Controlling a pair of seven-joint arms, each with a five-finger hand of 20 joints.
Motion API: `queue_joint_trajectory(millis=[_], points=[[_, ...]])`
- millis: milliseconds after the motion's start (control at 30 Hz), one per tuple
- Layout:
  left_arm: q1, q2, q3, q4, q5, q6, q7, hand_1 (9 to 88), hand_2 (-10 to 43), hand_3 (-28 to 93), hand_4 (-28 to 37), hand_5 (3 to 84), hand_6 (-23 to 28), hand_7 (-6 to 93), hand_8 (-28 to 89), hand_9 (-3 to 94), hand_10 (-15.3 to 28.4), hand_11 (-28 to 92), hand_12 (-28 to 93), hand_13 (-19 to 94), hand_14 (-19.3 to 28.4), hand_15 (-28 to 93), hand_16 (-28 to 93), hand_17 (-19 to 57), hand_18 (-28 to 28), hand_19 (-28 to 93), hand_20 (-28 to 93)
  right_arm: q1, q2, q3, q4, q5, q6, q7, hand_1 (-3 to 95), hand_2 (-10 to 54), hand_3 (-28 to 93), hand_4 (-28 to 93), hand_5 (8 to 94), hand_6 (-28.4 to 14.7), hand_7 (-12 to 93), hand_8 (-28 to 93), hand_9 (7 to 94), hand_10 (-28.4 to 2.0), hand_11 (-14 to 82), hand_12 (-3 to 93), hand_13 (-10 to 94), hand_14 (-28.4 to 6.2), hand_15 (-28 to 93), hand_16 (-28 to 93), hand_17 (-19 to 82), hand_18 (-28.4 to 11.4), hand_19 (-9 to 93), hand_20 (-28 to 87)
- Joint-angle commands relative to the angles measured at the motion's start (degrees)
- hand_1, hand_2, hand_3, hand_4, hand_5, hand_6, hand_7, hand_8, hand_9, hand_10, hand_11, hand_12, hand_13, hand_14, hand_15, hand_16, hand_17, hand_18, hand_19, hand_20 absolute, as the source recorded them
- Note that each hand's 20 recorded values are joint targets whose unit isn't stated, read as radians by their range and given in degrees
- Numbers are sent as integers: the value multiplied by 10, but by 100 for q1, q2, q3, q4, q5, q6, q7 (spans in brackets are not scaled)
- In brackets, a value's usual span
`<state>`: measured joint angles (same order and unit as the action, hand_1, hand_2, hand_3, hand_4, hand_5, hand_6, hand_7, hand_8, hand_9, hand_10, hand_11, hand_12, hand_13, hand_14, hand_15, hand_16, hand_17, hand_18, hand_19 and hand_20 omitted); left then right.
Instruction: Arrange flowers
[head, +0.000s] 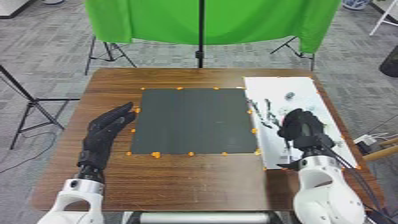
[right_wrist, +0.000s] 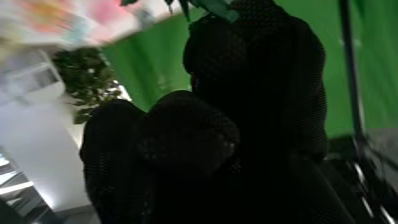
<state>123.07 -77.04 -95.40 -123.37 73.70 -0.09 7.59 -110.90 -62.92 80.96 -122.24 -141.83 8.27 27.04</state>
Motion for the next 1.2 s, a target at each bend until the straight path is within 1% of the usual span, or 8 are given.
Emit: queue_joint_trajectory(millis=[33, 200, 300, 467, 667, 967, 1033, 1200], points=[[-87, 380, -31, 545, -544, 632, 204, 276, -47, 621, -194, 460, 28, 76, -63, 457, 129, 159, 122, 348, 143, 98, 46, 68, 116, 25, 194, 1324, -485, -842, 191, 1270, -188, -10, 914, -95, -282, 671, 749, -37, 346, 267, 880, -115, 311, 486, 937, -2, 593, 292, 753, -23, 898, 450], [-257, 586, 19, 994, -712, 1061, 430, 222, 6, 639, -268, 430, 19, 61, -66, 443, 125, 126, 102, 308, 120, 81, 11, 72, 95, 16, 179, 2305, -874, -1610, 851, 1828, -271, 6, 914, -95, -275, 663, 746, -39, 352, 261, 875, -116, 319, 480, 937, -2, 588, 295, 753, -21, 897, 448], [-284, 652, 27, 1146, -745, 1197, 543, 193, 63, 628, -280, 417, 16, 54, -71, 437, 122, 114, 91, 289, 102, 73, -8, 70, 84, 15, 170, 2726, -1113, -1968, 1180, 2116, -378, 64, 885, -95, -187, 610, 739, -40, 367, 247, 869, -119, 330, 468, 937, -2, 579, 307, 752, -19, 896, 448], [-270, 700, 37, 1170, -763, 1329, 596, 176, 103, 615, -282, 411, 14, 51, -73, 428, 112, 108, 78, 275, 87, 69, -26, 65, 72, 14, 160, 3188, -1444, -2410, 1707, 2649, -555, 276, 876, -95, -161, 594, 735, -39, 372, 247, 867, -119, 330, 468, 937, -2, 574, 309, 752, -18, 894, 448], [-311, 745, 104, 1125, -747, 1336, 596, 167, 93, 637, -283, 408, 14, 52, -72, 423, 112, 105, 76, 272, 85, 72, -32, 62, 72, 15, 156, 3411, -1803, -2744, 2253, 2829, -591, 504, 901, -95, -237, 641, 734, -39, 381, 244, 873, -117, 316, 478, 937, -1, 573, 305, 753, -16, 892, 442], [-364, 792, 192, 1061, -786, 1293, 556, 168, 76, 647, -283, 409, 16, 52, -70, 420, 114, 106, 79, 276, 90, 76, -31, 60, 75, 16, 155, 3504, -2004, -3142, 2694, 3074, -551, 806, 855, -95, -108, 554, 730, -38, 392, 238, 871, -119, 326, 461, 937, -1, 564, 312, 755, -14, 881, 444], [-371, 802, 204, 1057, -773, 1268, 539, 169, 73, 649, -283, 409, 18, 50, -70, 417, 116, 103, 79, 274, 92, 76, -31, 59, 76, 15, 155, 3520, -1996, -3234, 2731, 3083, -510, 799, 906, -95, -259, 650, 732, -37, 392, 239, 882, -113, 300, 480, 937, -1, 568, 301, 756, -13, 879, 439], [-417, 833, 249, 1057, -802, 1226, 497, 174, 71, 646, -283, 408, 20, 44, -67, 415, 116, 94, 83, 272, 95, 75, -28, 57, 77, 15, 154, 3530, -2025, -3347, 2699, 3558, -431, 1006, 913, -95, -283, 654, 737, -36, 390, 245, 895, -110, 281, 491, 937, -3, 571, 292, 759, -11, 874, 436]])
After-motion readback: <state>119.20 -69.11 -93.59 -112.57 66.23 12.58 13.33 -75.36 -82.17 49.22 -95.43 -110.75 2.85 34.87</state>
